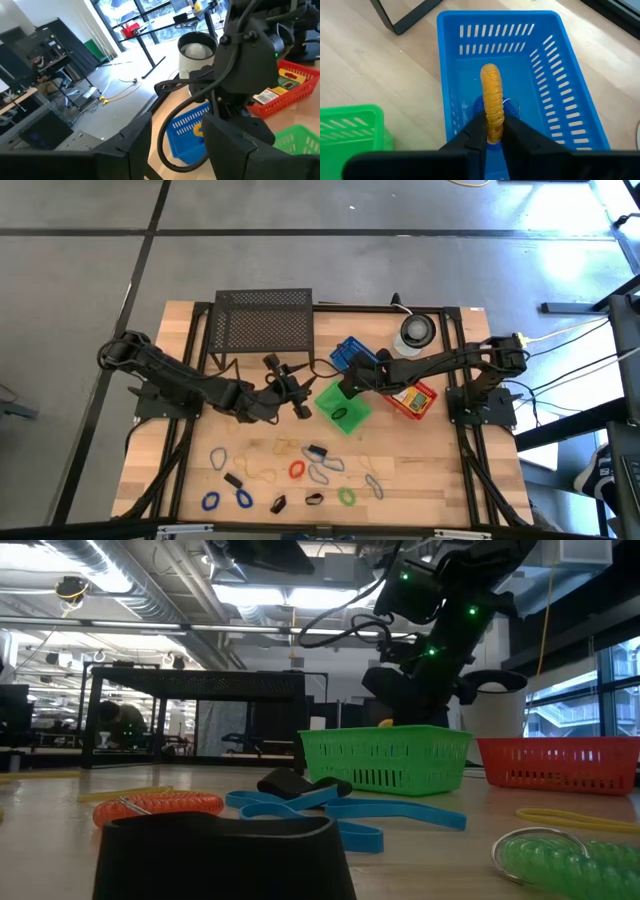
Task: Pick & Place Office Desk Supplies
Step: Put the yellow spring keychain into the blue basket, then put the yellow rubber band into the green basket
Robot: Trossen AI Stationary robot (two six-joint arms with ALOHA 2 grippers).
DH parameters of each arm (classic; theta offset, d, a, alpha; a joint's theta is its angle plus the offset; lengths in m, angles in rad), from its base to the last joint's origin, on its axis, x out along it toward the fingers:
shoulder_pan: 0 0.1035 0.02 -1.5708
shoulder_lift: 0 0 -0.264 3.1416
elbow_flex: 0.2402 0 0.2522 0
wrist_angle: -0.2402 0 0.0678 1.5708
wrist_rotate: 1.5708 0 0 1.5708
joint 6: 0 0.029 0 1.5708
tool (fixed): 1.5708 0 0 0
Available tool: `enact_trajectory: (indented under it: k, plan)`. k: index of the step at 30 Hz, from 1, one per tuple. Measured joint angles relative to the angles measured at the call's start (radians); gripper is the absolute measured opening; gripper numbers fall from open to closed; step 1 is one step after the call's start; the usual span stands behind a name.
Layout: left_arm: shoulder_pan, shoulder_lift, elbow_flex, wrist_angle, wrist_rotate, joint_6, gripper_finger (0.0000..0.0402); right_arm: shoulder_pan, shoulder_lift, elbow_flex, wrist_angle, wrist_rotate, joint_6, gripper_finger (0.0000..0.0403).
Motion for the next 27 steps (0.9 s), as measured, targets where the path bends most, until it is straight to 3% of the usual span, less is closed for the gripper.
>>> enact_trajectory:
  k: [7, 12, 21, 27]
  plan:
    - [-0.013, 0.0, 0.0, -0.006, 0.0, -0.018, 0.0169, 0.0, 0.0, 0.0, 0.002, 0.031, 0.0, 0.0124]
    - [-0.013, 0.0, 0.0, -0.125, 0.04, -0.183, 0.0169, 0.0, 0.0, 0.0, 0.003, 0.057, -0.001, 0.0177]
    - [0.01, 0.0, 0.0, -0.585, 0.486, -0.63, 0.0169, 0.004, -0.033, 0.0, 0.005, 0.057, -0.023, 0.0216]
    - [0.02, 0.042, 0.0, -0.669, 0.8, -0.624, 0.0169, 0.022, -0.059, 0.0, 0.007, 0.057, -0.027, 0.0211]
